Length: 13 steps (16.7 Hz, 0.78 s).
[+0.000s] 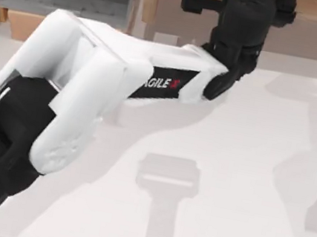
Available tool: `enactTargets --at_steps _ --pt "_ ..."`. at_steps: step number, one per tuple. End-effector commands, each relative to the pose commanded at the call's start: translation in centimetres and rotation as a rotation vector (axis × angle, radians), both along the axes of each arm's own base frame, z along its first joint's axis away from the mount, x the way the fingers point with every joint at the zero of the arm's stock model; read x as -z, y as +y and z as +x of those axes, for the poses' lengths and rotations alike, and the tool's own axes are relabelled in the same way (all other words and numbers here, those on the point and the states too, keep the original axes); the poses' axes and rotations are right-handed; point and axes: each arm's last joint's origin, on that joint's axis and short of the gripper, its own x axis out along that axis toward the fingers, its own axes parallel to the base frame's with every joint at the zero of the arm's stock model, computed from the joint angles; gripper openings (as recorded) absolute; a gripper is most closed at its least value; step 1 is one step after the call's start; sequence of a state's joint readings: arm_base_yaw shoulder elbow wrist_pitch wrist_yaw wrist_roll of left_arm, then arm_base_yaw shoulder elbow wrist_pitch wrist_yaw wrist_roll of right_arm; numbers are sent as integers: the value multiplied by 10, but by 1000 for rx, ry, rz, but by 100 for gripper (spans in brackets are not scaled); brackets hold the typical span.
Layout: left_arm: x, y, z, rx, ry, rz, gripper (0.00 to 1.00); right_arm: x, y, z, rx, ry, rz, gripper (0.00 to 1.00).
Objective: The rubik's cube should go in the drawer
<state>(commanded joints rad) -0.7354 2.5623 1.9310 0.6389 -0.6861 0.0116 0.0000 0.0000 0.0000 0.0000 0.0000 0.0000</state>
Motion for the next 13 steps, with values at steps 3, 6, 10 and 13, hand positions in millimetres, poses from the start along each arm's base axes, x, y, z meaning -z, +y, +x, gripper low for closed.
enactTargets --at_steps 3,6,10,13 --pt "0 0 0 0 0 0 70 0 0 0 0 0 0 100" --pt "0 0 0 0 0 0 47 0 0 0 0 0 0 100" --pt "0 0 0 0 0 0 17 0 0 0 0 0 0 100" --pt "0 0 0 0 0 0 0 0 0 0 0 0 0 100"
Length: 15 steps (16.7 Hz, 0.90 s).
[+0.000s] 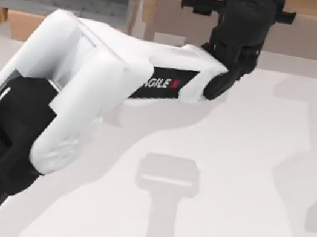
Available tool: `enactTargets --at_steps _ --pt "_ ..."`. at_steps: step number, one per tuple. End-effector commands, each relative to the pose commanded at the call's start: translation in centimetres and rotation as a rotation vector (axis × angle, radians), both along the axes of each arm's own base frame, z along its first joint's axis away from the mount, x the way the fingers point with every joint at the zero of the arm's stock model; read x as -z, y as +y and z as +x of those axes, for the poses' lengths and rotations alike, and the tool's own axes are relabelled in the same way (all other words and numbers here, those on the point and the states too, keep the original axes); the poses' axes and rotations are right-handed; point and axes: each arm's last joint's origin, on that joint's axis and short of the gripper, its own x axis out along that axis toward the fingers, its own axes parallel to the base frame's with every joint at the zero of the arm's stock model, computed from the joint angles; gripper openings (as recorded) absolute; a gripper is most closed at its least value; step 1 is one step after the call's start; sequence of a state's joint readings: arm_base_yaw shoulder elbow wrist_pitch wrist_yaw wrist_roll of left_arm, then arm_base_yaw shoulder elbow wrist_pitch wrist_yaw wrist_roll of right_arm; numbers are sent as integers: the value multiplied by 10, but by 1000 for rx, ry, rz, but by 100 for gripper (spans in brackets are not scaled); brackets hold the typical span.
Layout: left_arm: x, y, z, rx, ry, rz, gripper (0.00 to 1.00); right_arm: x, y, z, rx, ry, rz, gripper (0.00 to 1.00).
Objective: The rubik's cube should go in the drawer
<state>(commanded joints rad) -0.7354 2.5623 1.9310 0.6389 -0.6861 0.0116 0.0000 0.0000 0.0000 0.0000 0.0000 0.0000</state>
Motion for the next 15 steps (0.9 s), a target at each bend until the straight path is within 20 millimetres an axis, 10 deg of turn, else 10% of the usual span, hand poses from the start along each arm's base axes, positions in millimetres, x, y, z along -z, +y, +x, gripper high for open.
enactTargets --at_steps 15 --pt "-19 -2 -15 -1 -10 -8 0 0 0 0 0 0 0 100"
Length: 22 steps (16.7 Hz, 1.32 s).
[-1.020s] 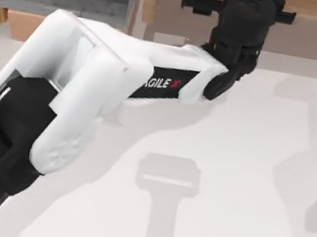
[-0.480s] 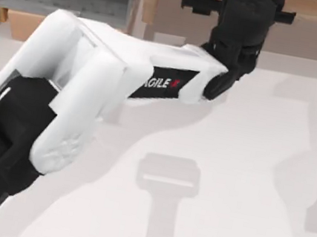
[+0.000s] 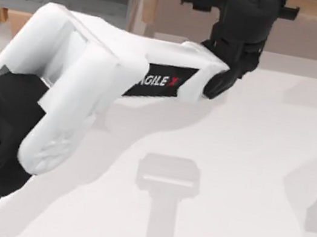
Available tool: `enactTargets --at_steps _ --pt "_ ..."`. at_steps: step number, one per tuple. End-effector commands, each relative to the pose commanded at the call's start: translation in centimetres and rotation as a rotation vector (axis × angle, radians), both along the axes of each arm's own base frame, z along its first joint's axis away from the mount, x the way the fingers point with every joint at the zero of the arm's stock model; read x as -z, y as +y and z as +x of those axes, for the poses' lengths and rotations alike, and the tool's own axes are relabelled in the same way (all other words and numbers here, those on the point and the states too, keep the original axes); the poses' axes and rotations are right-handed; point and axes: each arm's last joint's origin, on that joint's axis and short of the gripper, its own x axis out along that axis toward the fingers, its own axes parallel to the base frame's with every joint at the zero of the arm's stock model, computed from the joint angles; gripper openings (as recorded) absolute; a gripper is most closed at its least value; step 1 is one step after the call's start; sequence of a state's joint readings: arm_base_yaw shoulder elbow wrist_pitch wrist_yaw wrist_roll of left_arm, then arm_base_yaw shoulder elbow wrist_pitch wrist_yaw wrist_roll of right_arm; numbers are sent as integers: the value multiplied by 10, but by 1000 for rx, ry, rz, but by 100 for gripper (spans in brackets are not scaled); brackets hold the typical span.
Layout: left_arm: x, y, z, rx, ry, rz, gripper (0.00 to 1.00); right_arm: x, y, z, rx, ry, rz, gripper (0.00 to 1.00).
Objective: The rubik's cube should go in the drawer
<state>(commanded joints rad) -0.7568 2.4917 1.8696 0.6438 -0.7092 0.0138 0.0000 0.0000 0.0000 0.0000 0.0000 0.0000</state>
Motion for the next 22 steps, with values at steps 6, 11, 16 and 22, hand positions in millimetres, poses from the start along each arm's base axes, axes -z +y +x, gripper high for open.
enactTargets --at_steps 6,11,16,22 --pt "-1 3 -3 -2 9 10 0 0 0 0 0 0 0 100" --pt "-14 -10 -12 54 10 35 0 0 0 0 0 0 0 100" --pt "-31 -52 -51 263 89 179 0 0 0 0 0 0 0 100" --pt "-61 -79 -98 541 257 433 0 0 0 0 0 0 0 100"
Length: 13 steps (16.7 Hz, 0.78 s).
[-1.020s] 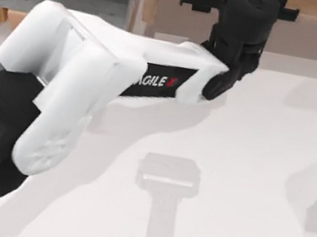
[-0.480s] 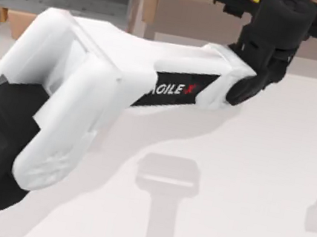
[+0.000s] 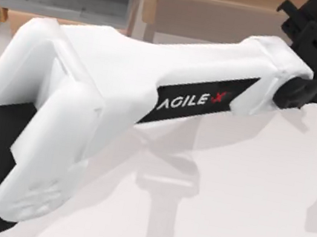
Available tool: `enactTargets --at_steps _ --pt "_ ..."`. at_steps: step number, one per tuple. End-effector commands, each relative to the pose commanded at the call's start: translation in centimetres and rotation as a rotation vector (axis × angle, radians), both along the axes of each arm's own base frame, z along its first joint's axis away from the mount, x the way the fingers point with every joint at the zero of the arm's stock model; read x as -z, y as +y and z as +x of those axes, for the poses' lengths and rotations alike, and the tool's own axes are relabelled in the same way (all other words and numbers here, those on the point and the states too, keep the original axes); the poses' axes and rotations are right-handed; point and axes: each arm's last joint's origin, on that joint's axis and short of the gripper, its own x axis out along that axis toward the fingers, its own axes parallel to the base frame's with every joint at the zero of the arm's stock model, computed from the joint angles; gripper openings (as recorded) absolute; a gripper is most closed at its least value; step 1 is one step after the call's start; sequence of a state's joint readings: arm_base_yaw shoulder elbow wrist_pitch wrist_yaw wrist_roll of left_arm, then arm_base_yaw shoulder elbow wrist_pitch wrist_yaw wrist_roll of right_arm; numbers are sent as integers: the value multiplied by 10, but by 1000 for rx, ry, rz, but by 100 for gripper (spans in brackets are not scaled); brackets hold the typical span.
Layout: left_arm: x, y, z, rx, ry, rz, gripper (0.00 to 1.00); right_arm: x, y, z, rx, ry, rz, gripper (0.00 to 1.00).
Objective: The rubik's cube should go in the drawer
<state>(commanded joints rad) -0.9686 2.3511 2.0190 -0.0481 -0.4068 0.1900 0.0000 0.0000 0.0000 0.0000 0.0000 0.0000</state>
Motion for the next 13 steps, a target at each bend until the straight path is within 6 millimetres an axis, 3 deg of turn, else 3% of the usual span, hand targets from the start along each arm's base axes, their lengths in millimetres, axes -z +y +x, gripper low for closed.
enactTargets --at_steps 3,7,10,13 --pt "-16 11 -6 96 103 150 0 0 0 0 0 0 0 100" --pt "-42 51 6 157 266 325 0 0 0 0 0 0 0 100" --pt "-65 101 27 138 403 409 0 0 0 0 0 0 0 100" --pt "-84 164 55 65 541 445 0 0 0 0 0 0 0 100"
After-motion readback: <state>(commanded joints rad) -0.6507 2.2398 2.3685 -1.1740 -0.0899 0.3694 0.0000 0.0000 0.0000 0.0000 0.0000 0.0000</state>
